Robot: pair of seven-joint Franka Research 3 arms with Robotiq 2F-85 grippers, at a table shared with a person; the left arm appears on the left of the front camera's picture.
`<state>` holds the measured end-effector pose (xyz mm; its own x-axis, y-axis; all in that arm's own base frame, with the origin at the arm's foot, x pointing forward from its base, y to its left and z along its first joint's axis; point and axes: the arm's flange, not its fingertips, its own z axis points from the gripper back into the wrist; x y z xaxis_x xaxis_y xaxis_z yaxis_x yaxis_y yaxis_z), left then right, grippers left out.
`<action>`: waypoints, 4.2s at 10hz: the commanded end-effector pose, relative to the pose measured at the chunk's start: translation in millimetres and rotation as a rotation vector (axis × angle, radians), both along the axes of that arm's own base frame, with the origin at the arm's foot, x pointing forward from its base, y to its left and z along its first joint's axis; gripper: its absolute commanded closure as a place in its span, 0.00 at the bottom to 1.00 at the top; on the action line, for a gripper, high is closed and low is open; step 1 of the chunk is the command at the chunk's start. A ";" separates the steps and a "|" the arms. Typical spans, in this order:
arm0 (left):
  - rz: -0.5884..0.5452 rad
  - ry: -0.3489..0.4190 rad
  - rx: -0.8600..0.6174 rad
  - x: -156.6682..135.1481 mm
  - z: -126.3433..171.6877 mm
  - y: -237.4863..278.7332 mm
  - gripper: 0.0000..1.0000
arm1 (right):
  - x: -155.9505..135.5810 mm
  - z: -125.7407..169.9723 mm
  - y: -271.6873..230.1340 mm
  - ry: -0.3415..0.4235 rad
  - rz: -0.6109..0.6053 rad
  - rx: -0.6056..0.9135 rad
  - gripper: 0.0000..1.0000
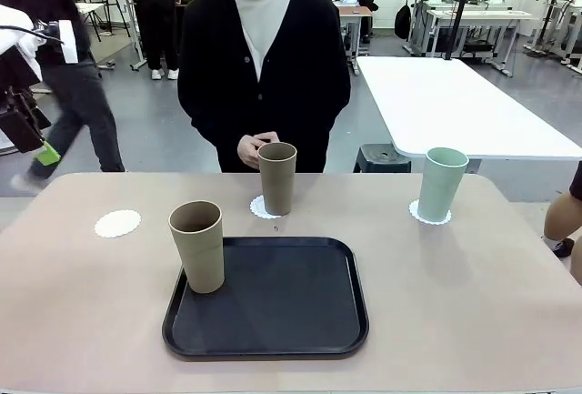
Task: Place coasters on the table and set cups on them.
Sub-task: Take one Reusable plastic cup from the Flat Tray and place it on a coaster set by the human.
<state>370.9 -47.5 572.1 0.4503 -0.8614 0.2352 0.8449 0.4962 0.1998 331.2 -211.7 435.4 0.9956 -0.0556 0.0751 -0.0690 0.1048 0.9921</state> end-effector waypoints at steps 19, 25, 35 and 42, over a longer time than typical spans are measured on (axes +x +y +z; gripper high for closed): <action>-0.473 0.002 -0.611 35.8 -143.9 31.7 0.00 | -1.6 1.0 -0.1 -0.010 0.006 0.010 0.00; -0.635 0.122 -0.867 73.8 -191.4 33.4 0.00 | -1.6 1.0 -0.1 -0.010 0.006 0.010 0.00; -0.708 -0.029 -1.045 47.7 -280.3 -3.6 0.00 | -1.6 1.0 -0.1 -0.010 0.006 0.010 0.00; -0.681 -0.019 -1.013 67.8 -293.7 -34.3 0.00 | -1.6 1.0 -0.1 -0.010 0.006 0.010 0.00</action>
